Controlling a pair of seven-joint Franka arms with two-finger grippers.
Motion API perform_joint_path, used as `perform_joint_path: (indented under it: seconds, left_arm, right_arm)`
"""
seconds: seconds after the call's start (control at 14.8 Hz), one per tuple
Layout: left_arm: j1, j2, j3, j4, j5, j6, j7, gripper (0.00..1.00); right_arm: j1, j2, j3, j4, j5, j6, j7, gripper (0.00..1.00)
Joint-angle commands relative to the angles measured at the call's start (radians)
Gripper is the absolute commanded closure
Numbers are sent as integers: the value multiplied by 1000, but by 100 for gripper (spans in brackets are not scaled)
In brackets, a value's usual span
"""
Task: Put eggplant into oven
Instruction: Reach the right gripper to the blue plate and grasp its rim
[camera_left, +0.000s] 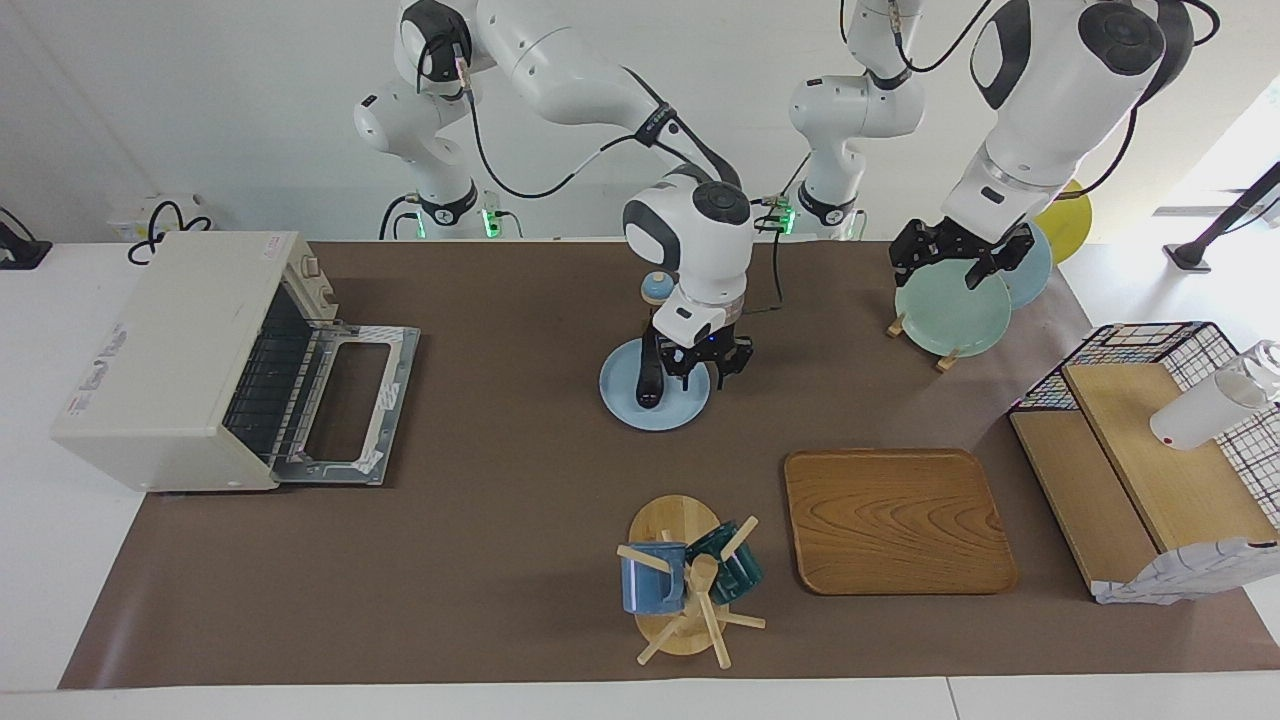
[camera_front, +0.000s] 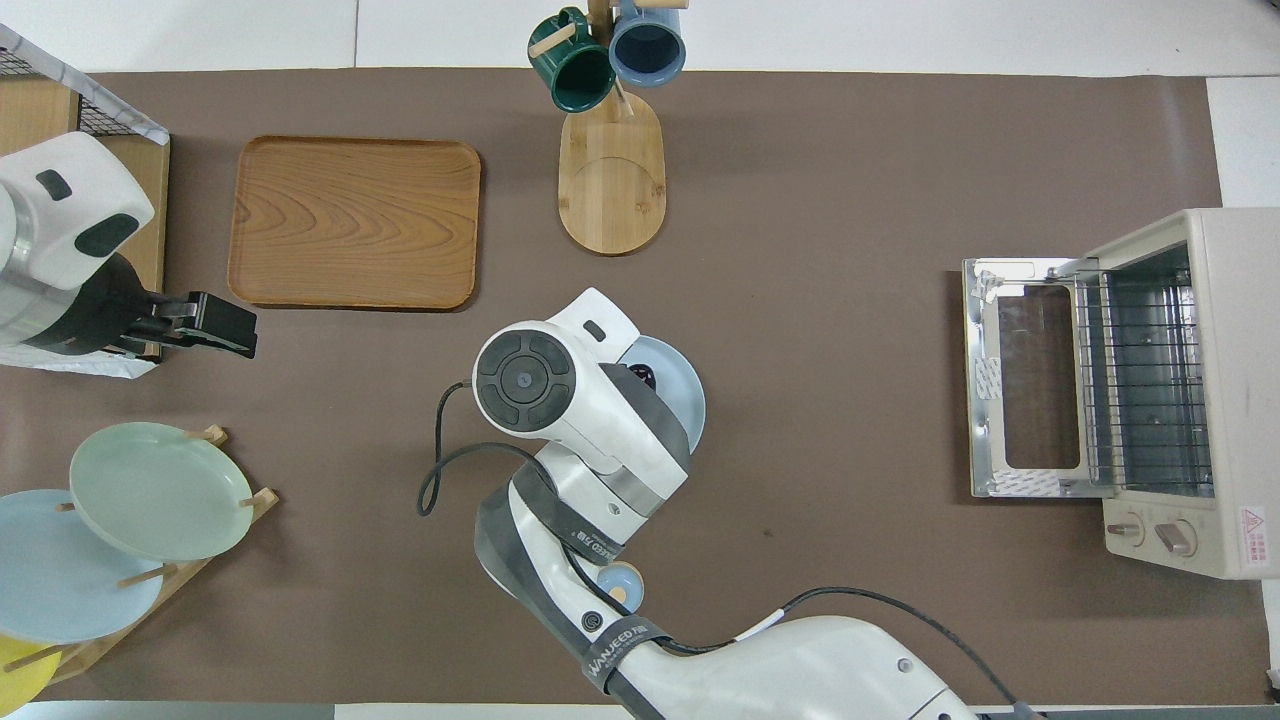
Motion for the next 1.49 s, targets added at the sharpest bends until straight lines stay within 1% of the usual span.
perform_joint_path:
  seconds: [0.0,0.14,0.34,0.41,0.54,0.68,0.81,0.88,1.02,1.15,1.29,1.35,1.42]
  left_arm:
    - [13,-3,-10,-1,9,-7,-4,0]
    - [14,-5,-11,-1,9,-9,-6,0]
    - [28,-2,-18,8,9,-7,-7,0]
    - [29,-2,-18,16,9,-9,-7,0]
    - [29,-3,-19,18,9,-15,-7,0]
    - [43,-5,-33,18,9,-19,-7,0]
    - [49,-5,-39,16,9,-19,-7,0]
    - [49,-5,-41,18,9,-19,-7,0]
    - [49,-6,-41,16,9,-18,-7,0]
    - [49,-5,-41,16,9,-16,-7,0]
    - [51,-6,-41,15,9,-16,-7,0]
    - [49,-6,-41,15,9,-16,-7,0]
    - [51,-8,-41,15,9,-16,-7,0]
  right_arm:
    - [46,0,-4,-35,-1,34,17,48]
    - [42,1,-4,-37,-2,37,17,51]
    - [45,1,-4,-69,-2,42,17,64]
    - [46,0,-4,-87,-2,58,17,67]
    - [48,-8,-4,-123,-2,95,18,68]
    - [50,-13,-4,-144,-2,117,18,72]
    - [48,-13,-4,-138,-13,100,15,100]
    - [48,-13,-6,-129,-19,82,12,100]
    - [48,-13,-6,-62,-74,-21,6,100]
    - [33,-11,-4,26,-138,-171,-2,100]
    - [14,-35,-16,41,-157,-282,-41,100]
    - [-4,-55,-19,37,-183,-341,-57,100]
    - [-35,-80,-18,32,-235,-394,-77,100]
